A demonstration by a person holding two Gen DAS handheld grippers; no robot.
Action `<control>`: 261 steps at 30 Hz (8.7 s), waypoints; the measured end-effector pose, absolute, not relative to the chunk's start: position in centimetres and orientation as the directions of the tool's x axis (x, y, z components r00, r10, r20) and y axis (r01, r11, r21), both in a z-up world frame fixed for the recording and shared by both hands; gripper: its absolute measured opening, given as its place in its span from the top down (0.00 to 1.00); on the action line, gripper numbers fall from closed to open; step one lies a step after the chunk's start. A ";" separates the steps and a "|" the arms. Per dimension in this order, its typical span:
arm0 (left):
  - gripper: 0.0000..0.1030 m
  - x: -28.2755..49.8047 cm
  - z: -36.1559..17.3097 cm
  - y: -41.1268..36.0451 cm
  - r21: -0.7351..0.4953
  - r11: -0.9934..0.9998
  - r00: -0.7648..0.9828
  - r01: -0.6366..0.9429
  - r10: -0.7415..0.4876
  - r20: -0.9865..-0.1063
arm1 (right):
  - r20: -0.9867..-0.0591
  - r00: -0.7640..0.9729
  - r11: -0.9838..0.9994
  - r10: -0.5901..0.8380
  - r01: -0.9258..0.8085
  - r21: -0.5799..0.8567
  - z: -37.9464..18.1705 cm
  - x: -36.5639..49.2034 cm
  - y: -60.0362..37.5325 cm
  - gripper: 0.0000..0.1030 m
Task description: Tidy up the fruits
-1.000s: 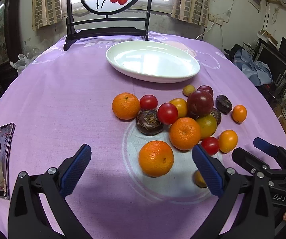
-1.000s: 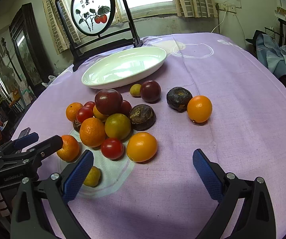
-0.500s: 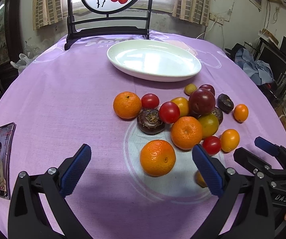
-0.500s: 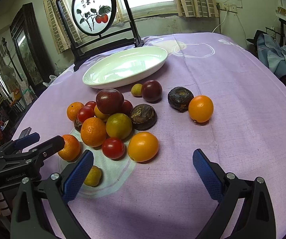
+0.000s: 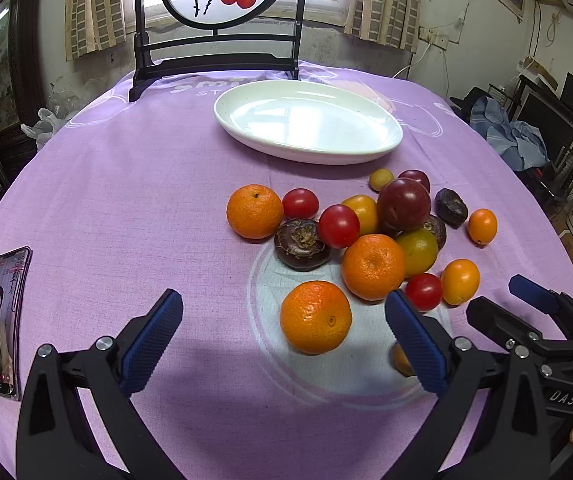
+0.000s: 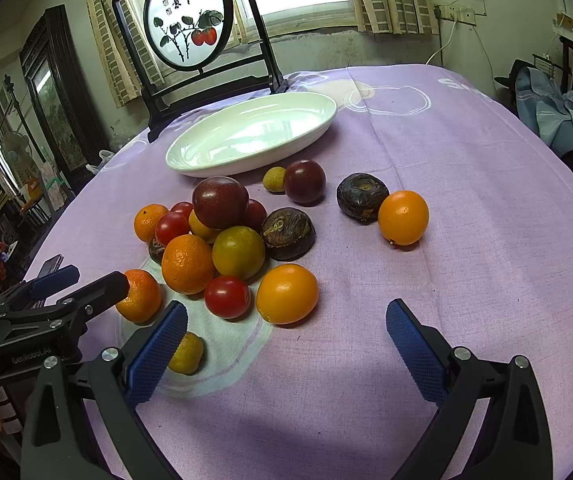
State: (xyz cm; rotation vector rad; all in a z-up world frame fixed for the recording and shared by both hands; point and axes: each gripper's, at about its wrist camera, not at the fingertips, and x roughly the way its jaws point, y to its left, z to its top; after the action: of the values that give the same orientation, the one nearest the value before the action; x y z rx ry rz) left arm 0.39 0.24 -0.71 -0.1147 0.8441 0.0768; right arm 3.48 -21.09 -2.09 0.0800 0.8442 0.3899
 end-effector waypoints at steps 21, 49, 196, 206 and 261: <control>0.04 0.4 -0.7 0.2 -0.073 0.991 0.662 -0.113 0.020 -0.750 | -0.715 0.595 0.925 0.369 -0.308 0.221 -2.3 3.3 -20.9 0.03; 0.04 -0.7 0.1 2.7 -0.133 0.974 0.695 -0.181 0.031 -0.718 | -0.754 0.542 0.927 0.371 -0.262 0.267 -3.6 3.9 -21.5 0.03; 0.07 4.4 -3.3 -3.4 -0.116 0.965 0.519 0.233 -0.225 -0.825 | -0.813 0.500 0.866 0.299 -0.500 0.010 -3.2 6.1 -20.2 0.61; 0.27 5.5 -4.2 -4.4 -0.067 0.974 0.504 0.216 -0.170 -0.847 | -0.802 0.503 0.853 0.323 -0.522 0.015 -2.6 5.3 -20.2 0.61; 0.57 18.9 2.4 6.2 -0.067 0.987 0.606 -0.148 0.037 -0.794 | -0.732 0.587 0.876 0.346 -0.482 0.028 3.1 18.0 -13.1 0.61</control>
State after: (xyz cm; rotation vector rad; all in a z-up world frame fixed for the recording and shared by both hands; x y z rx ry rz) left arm 18.90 6.20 2.43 -0.1306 0.9140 0.1077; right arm 18.03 -13.15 3.06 -0.1809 0.8112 0.4852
